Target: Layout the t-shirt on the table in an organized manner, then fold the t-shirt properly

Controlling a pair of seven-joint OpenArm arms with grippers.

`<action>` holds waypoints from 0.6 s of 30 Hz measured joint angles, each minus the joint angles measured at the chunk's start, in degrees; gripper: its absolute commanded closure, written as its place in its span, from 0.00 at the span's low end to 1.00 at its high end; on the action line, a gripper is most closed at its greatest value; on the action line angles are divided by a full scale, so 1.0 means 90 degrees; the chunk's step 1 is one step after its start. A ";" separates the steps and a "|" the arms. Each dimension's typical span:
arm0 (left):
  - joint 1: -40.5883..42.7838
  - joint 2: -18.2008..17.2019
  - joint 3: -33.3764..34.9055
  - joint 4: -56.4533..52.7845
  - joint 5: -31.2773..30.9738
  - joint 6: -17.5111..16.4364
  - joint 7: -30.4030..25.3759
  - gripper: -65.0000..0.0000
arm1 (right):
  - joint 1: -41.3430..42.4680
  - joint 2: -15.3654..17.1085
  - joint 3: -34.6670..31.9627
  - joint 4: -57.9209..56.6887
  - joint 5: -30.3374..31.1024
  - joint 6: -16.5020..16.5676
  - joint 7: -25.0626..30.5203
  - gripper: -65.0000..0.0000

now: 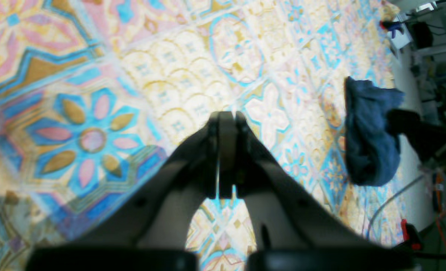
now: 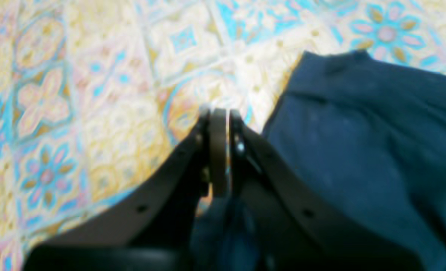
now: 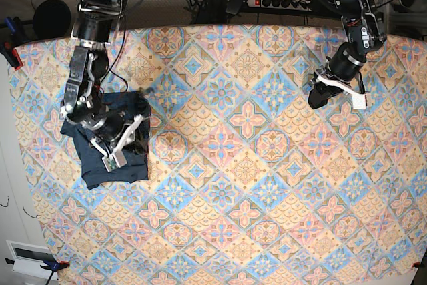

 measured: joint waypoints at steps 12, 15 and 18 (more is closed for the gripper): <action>0.0974 -0.0024 -0.0027 0.0986 0.0049 0.0017 0.0007 1.00 | -0.2827 0.0017 0.1129 0.2166 0.0056 -0.0007 -0.0151 1.00; 0.1464 -0.0141 -0.0248 0.1530 -0.0010 -0.0063 0.0032 1.00 | -0.3378 0.0000 0.1634 0.2191 0.0432 -0.0002 -0.0068 1.00; 0.1979 -0.0197 -0.0750 0.1698 0.0029 0.0017 -0.0061 1.00 | -0.3806 0.0005 0.2089 0.2188 0.0838 0.0007 -0.0090 1.00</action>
